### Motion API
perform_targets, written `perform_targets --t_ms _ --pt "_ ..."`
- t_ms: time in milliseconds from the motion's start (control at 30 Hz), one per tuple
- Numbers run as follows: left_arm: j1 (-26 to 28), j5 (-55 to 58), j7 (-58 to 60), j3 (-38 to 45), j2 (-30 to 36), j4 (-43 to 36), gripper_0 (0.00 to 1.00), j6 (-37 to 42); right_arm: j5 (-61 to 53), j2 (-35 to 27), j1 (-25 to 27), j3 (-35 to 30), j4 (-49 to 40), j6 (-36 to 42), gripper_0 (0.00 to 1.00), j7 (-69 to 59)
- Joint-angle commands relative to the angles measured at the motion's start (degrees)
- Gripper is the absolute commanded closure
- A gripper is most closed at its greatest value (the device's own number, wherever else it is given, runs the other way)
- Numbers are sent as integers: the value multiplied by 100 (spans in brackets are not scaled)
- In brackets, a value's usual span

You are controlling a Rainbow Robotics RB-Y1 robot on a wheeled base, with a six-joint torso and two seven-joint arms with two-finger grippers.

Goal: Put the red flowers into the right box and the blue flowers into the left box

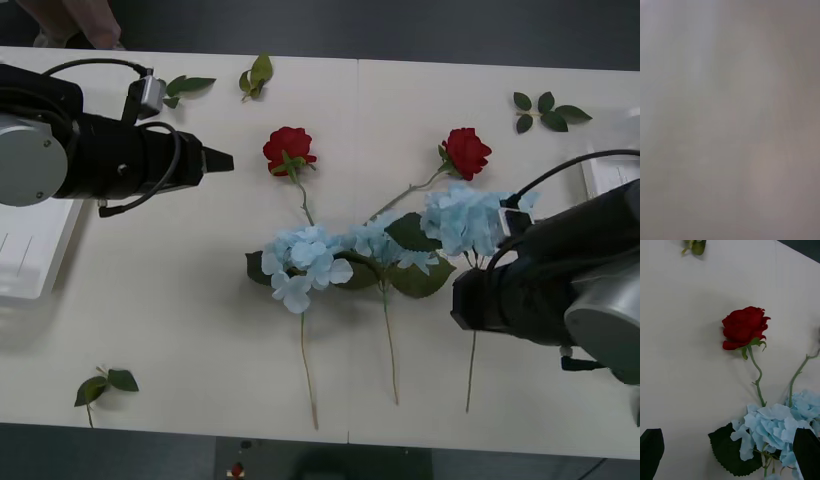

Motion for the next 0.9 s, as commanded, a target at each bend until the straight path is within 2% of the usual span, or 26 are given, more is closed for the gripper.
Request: perform_targets --t_ms 33,300,533,700,900 --pt "14 144 -103 195 -13 -485 0 -118 -573 227 -95 -635 -291 -28 100 1336" --pt "22 935 -209 441 -13 -802 0 -118 -2191 824 -201 -2120 -71 -28 100 3243" --pt "383 2042 -850 915 -31 -925 0 -118 -4194 1185 -491 -3034 817 -441 100 4104" --pt "699 2543 -1131 1056 -57 -1083 0 -215 -5205 1194 -746 -3122 1529 -951 100 4737" --pt "954 2640 -1088 1056 -233 -1505 0 -311 -5847 1202 -1255 -3113 2258 -1206 100 5432"
